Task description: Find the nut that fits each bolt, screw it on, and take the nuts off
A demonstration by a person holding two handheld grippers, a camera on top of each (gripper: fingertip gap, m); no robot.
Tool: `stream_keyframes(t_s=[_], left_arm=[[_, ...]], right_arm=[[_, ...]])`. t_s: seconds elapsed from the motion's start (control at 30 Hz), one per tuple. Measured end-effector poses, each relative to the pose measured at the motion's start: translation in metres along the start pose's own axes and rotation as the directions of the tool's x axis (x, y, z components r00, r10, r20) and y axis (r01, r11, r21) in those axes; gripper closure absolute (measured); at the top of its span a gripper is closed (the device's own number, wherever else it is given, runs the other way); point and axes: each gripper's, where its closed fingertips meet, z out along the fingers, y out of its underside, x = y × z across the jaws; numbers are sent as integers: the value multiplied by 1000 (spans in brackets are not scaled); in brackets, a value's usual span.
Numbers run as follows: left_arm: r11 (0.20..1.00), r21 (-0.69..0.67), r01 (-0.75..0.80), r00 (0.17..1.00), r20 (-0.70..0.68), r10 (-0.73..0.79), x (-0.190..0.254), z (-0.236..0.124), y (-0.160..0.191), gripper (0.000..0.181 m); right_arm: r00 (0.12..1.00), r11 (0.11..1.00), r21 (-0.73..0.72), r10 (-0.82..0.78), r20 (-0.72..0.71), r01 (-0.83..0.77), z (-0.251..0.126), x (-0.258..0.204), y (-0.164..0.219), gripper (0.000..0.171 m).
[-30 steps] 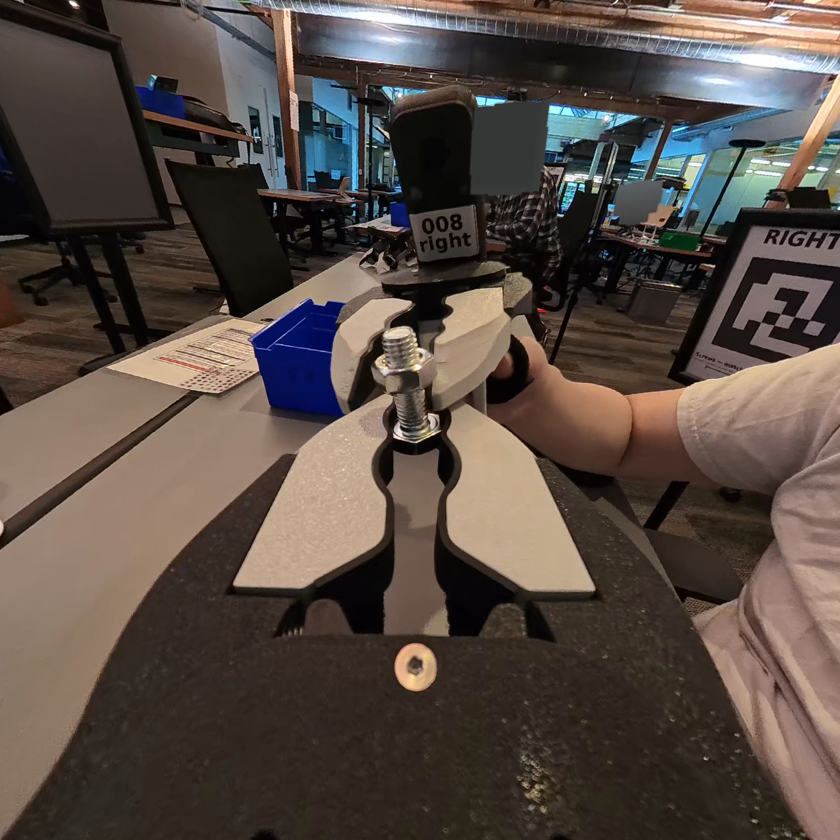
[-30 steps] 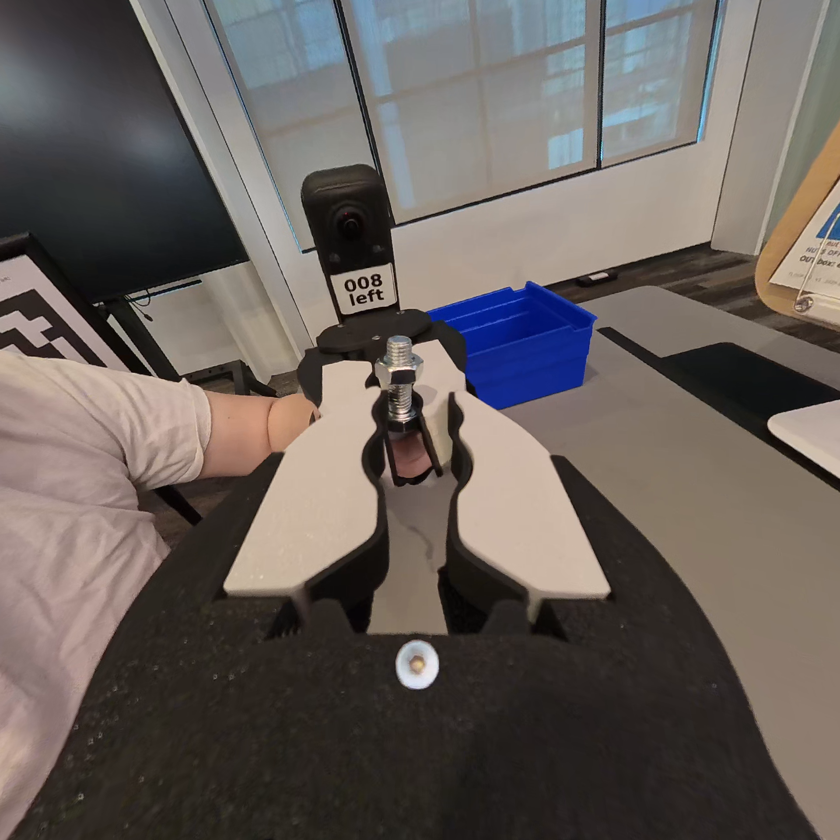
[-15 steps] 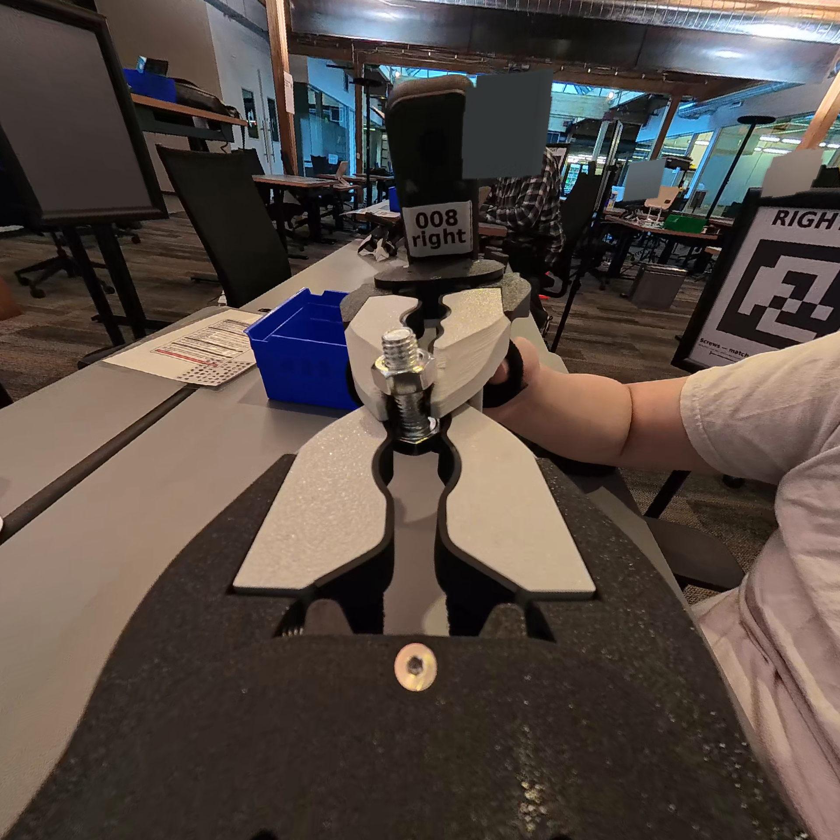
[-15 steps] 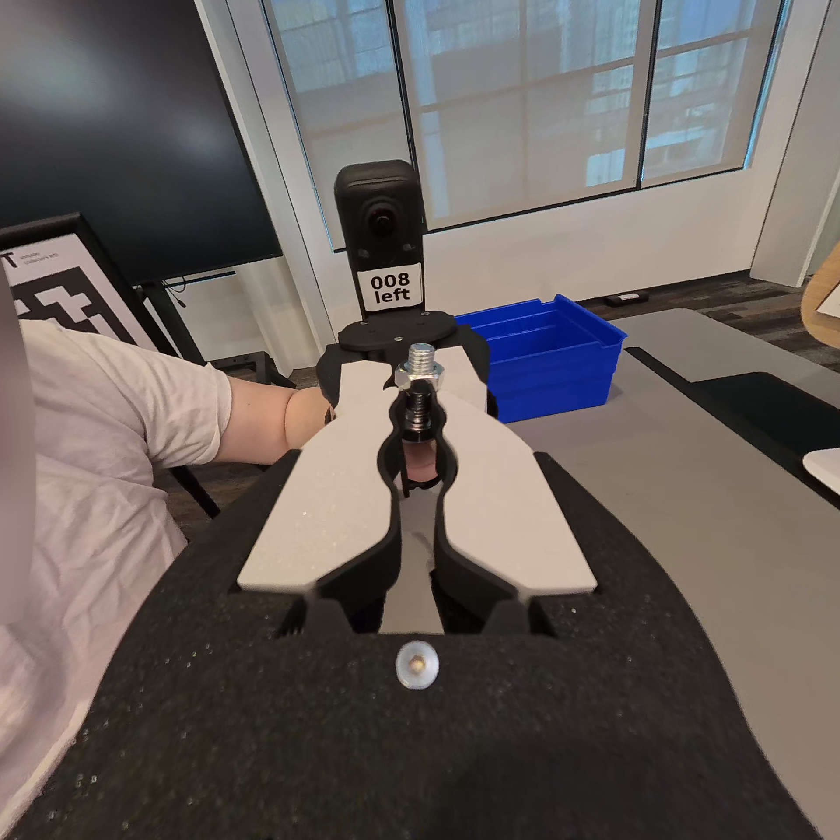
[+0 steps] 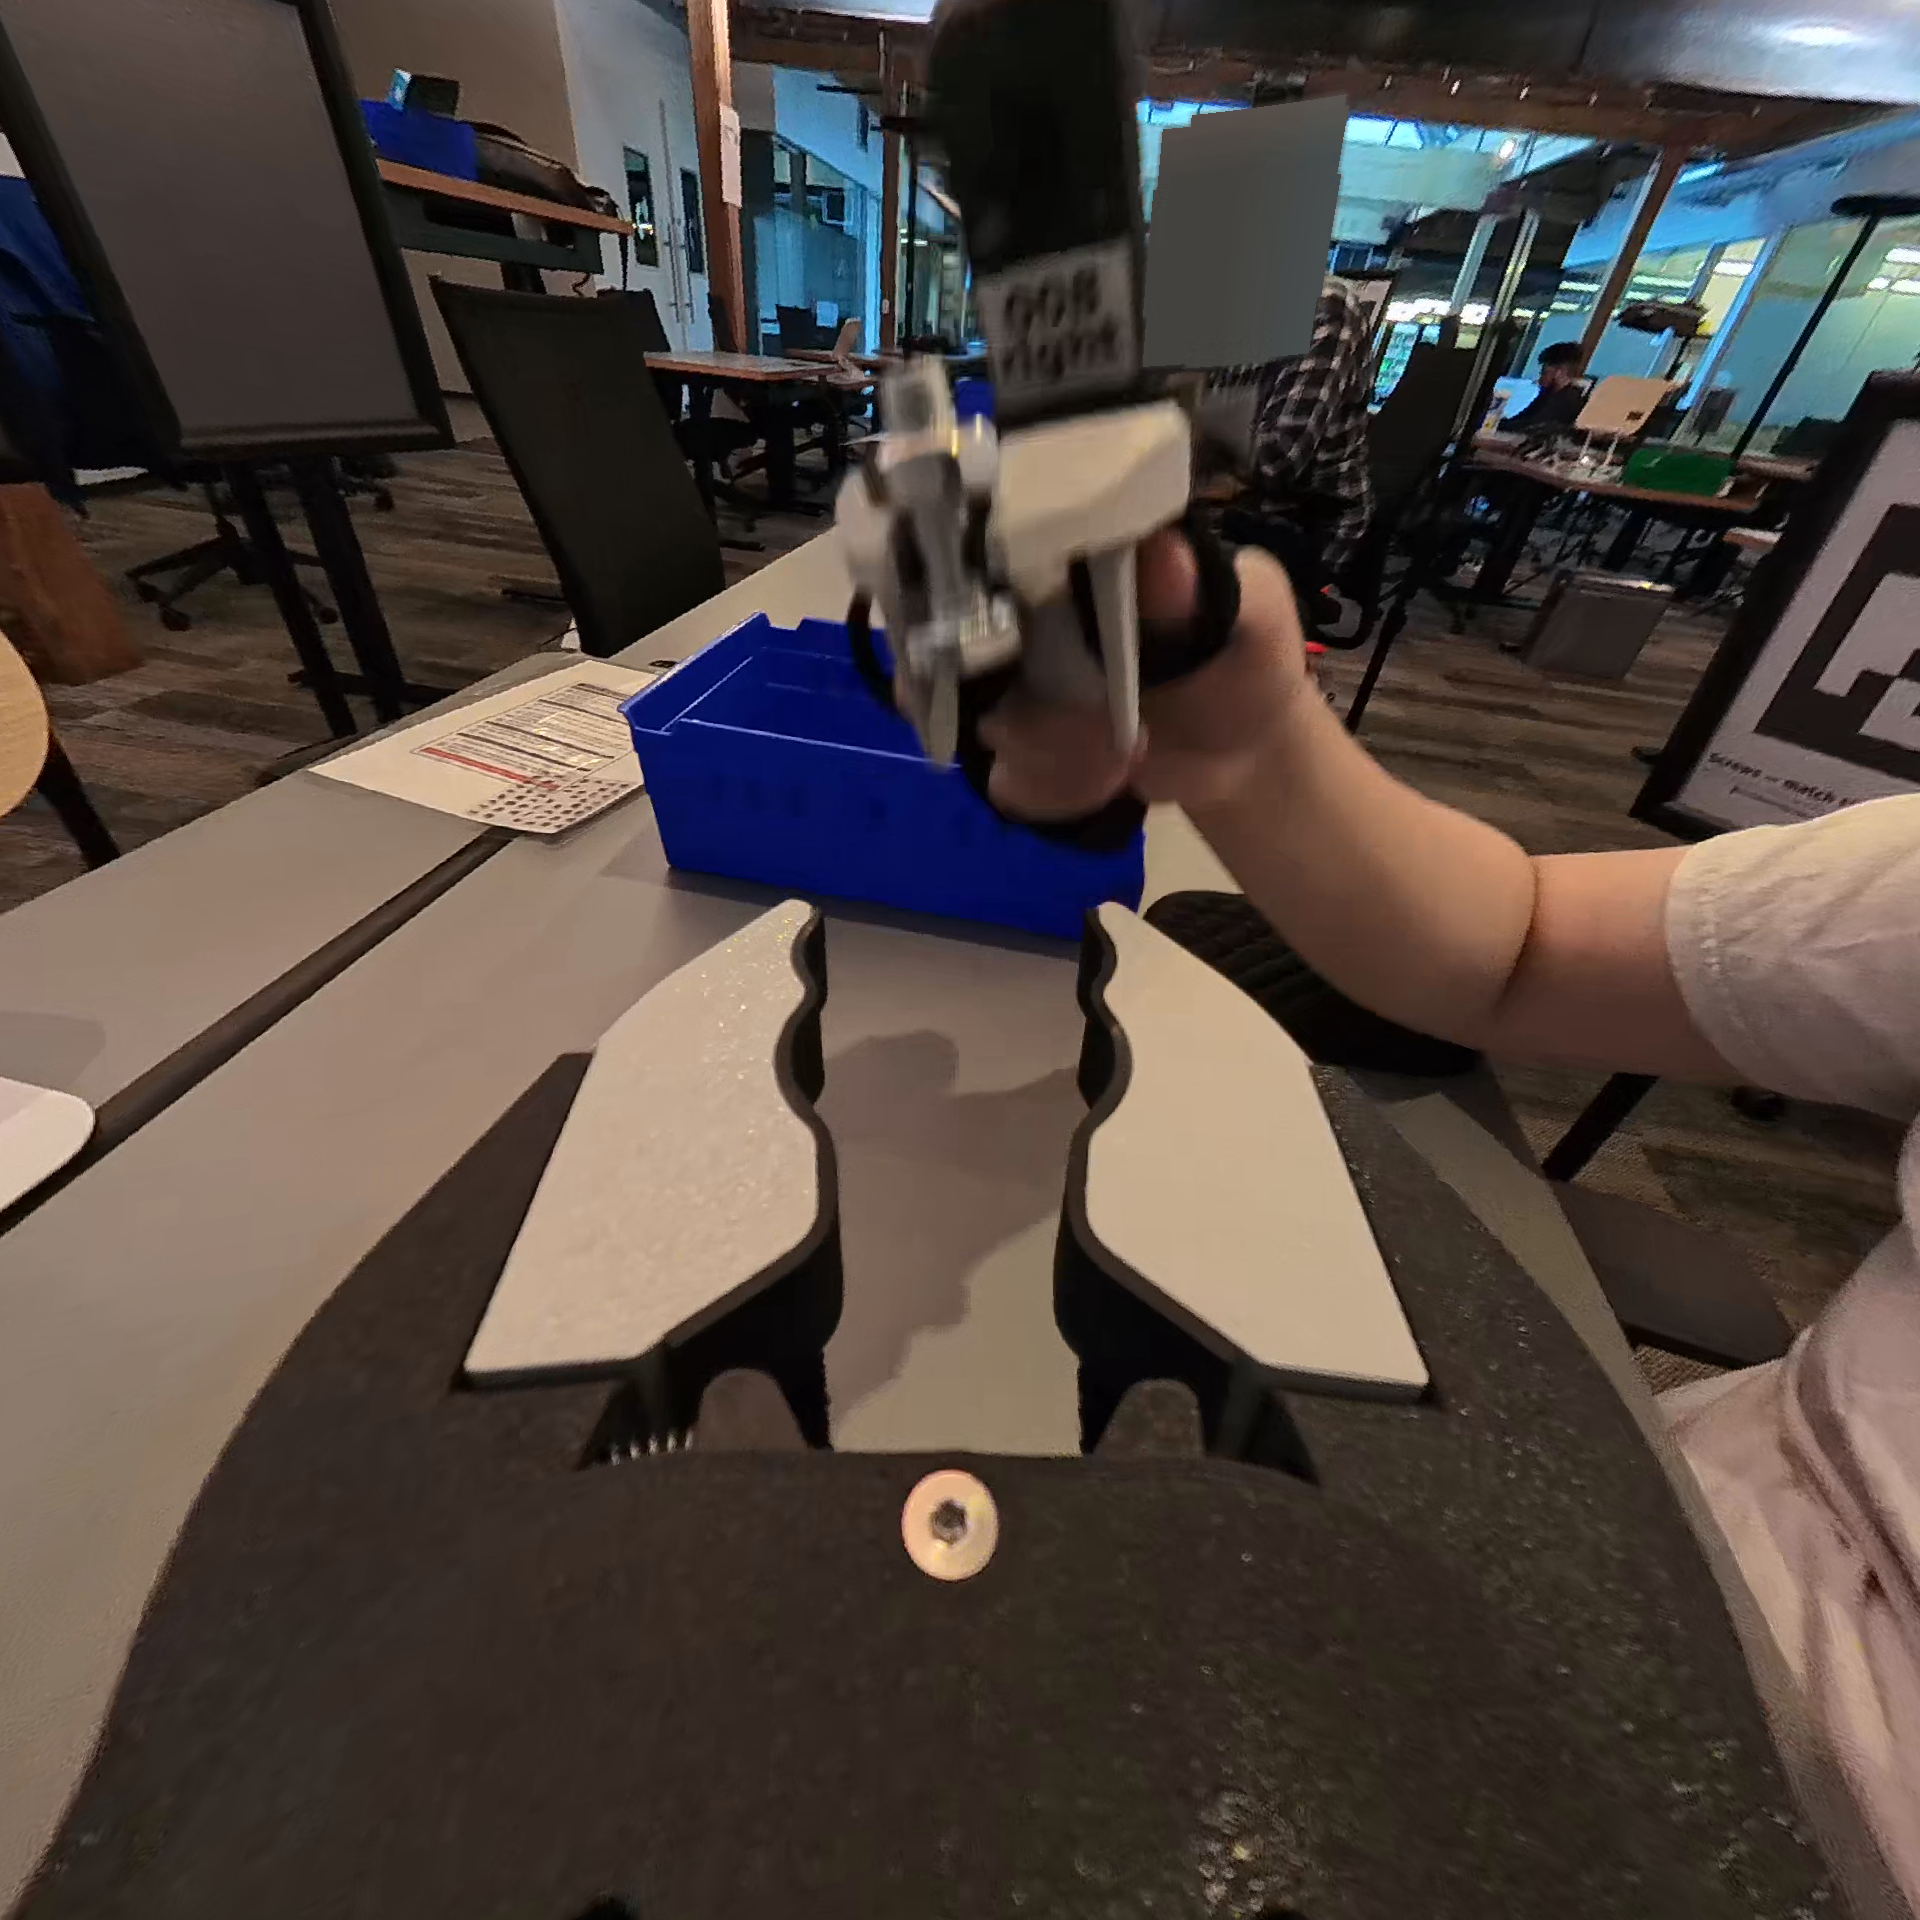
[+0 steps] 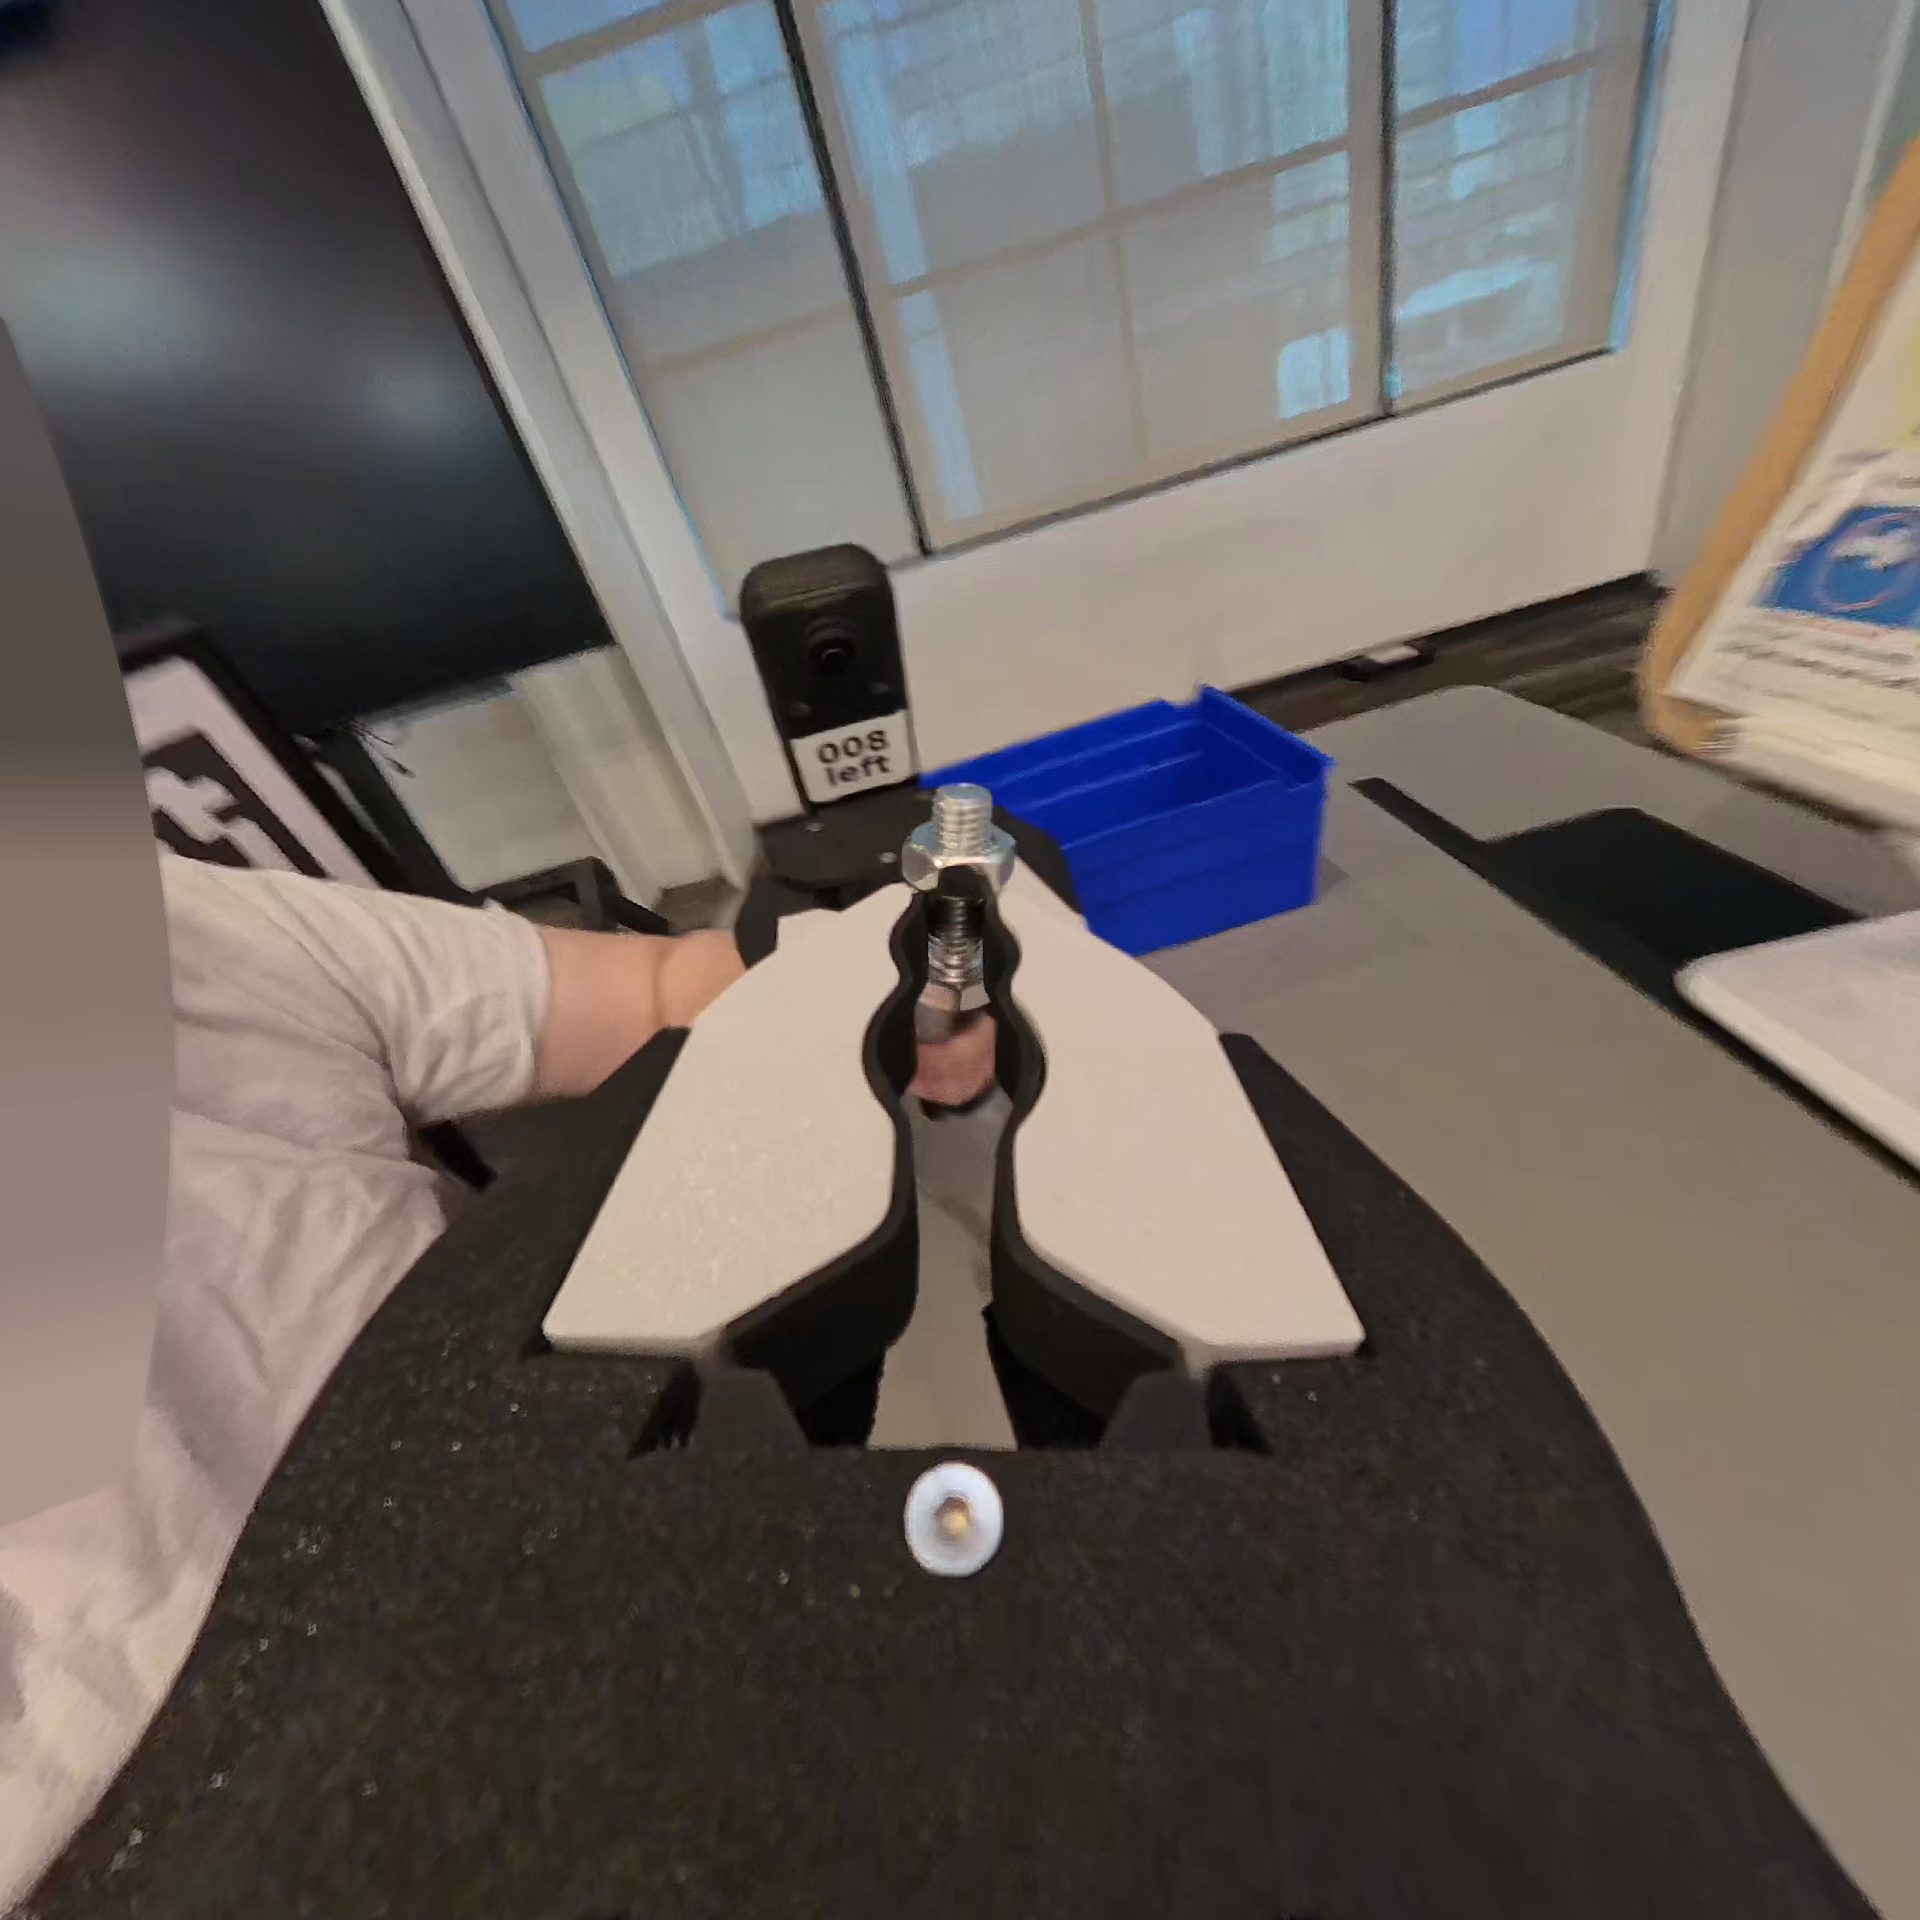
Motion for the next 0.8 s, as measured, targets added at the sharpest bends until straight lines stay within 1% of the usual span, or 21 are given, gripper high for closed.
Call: stream_keyframes(t_s=[0.07,0.1,0.13,0.17,0.2,0.23,0.27,0.3,0.33,0.37,0.43,0.57,0.63,0.7,0.8], left_arm=[[1000,-22,-4,1000,5,4,0,1,3,137],[999,-32,-4,1000,6,4,0,2,4,139],[999,-44,1,1000,2,-1,1,3,6,140],[998,-60,15,1000,-10,-16,4,4,8,140],[997,-76,31,999,-31,-33,7,6,9,140],[995,-89,44,998,-48,-49,11,7,10,141],[994,-98,53,997,-56,-59,13,7,11,142],[993,-106,55,996,-59,-61,14,8,11,142],[992,-114,52,997,-59,-59,14,8,12,142],[992,-120,48,997,-55,-54,15,8,13,143],[990,-133,42,997,-53,-49,15,8,14,143],[985,-168,47,997,-50,-56,14,10,20,144],[981,-188,45,998,-26,-51,9,11,25,144],[976,-216,35,999,16,-32,0,10,31,144],[959,-282,29,993,121,6,-20,8,43,144]], right_arm=[[985,990,-121,-83,-150,65,-38,9,-12,162],[957,978,-193,-135,-259,86,-65,19,-16,162],[902,953,-295,-182,-391,65,-98,34,-11,162],[822,922,-388,-223,-524,3,-138,52,-3,162],[724,894,-436,-235,-649,-100,-180,72,9,162],[621,863,-440,-207,-756,-248,-223,89,26,162],[516,821,-412,-172,-839,-397,-263,104,46,162],[421,769,-370,-146,-895,-521,-298,115,67,161],[352,715,-329,-124,-928,-616,-325,124,88,161],[312,661,-295,-96,-945,-690,-344,130,108,161],[265,562,-250,-57,-962,-788,-367,139,141,162],[195,462,-206,-73,-978,-862,-391,157,176,162],[182,407,-215,-118,-976,-888,-399,159,188,162],[179,377,-216,-133,-975,-901,-402,162,197,162],[183,361,-218,-127,-975,-907,-403,166,205,161]])
